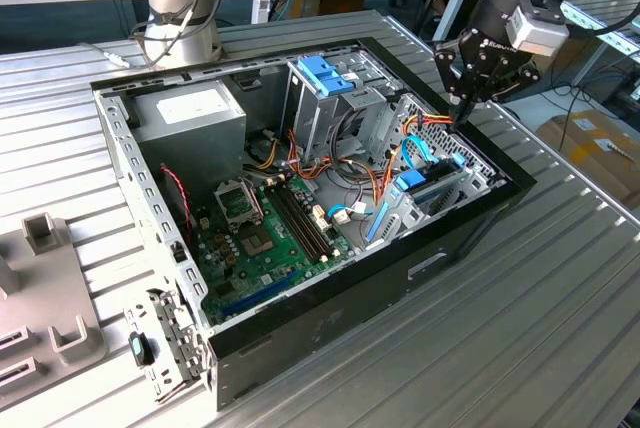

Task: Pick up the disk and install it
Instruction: 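Insert the second disk wire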

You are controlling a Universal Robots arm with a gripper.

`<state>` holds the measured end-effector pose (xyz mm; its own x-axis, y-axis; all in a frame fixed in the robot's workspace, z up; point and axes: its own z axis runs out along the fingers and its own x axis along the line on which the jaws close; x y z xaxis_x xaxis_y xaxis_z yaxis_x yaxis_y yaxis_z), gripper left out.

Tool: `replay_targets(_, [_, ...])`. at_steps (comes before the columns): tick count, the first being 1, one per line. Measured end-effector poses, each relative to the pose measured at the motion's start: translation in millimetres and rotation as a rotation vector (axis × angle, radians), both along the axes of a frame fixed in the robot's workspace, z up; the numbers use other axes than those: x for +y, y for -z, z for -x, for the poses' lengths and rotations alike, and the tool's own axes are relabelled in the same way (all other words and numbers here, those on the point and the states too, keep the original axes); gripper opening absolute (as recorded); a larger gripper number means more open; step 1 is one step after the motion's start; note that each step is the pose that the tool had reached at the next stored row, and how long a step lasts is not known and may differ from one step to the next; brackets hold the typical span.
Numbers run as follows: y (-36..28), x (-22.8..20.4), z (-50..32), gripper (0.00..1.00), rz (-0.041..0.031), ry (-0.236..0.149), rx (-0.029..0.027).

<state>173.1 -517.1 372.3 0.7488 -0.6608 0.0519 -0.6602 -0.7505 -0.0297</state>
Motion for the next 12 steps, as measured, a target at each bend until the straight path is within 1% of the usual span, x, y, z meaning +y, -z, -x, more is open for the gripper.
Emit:
replay_targets(3, [0.2,0.0,0.0,0.16,0.0,0.074,0.0])
replay_targets(8, [0.3,0.0,0.0,0.16,0.001,0.155,0.0])
replay_targets(12, [0.2,0.0,0.0,0.16,0.0021,0.211,-0.0001])
